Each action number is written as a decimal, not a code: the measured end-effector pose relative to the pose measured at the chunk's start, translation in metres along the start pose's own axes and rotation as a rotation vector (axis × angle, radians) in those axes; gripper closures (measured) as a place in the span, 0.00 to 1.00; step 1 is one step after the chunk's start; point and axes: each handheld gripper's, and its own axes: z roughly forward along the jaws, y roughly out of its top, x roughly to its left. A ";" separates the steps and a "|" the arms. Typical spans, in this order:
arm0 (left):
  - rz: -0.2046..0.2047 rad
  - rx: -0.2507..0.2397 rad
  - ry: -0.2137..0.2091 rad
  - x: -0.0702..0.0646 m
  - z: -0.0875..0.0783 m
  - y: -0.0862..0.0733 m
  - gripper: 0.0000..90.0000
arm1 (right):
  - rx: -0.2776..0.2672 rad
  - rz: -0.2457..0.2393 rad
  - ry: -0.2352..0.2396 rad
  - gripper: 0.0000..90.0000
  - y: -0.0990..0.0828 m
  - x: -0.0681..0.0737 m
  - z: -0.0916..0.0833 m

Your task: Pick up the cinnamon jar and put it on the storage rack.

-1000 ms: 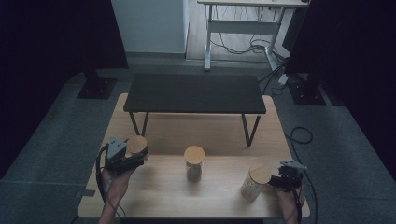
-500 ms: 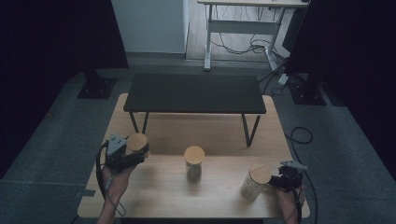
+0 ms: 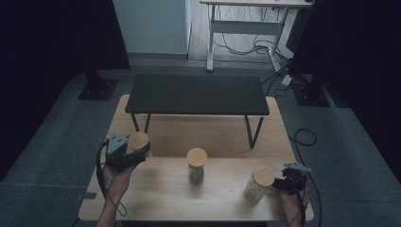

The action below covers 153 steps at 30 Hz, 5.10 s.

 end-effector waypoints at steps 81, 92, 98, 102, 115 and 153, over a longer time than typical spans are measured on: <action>0.026 -0.024 -0.017 0.010 0.019 0.061 0.27 | -0.001 0.002 0.000 0.04 0.000 0.000 0.000; 0.020 -0.028 -0.014 0.013 0.018 0.067 0.27 | -0.001 0.002 0.000 0.04 0.000 0.000 0.000; 0.022 -0.035 -0.016 0.013 0.018 0.072 0.27 | -0.001 0.002 0.000 0.04 0.000 0.000 0.000; 0.021 -0.037 -0.016 0.014 0.017 0.075 0.27 | -0.001 0.002 0.000 0.04 0.000 0.000 0.000; 0.021 -0.046 -0.024 0.014 0.019 0.088 0.27 | -0.001 0.001 0.000 0.04 0.000 0.000 0.000; 0.008 -0.064 -0.026 0.021 0.026 0.116 0.27 | -0.001 0.002 0.000 0.04 0.000 0.000 0.000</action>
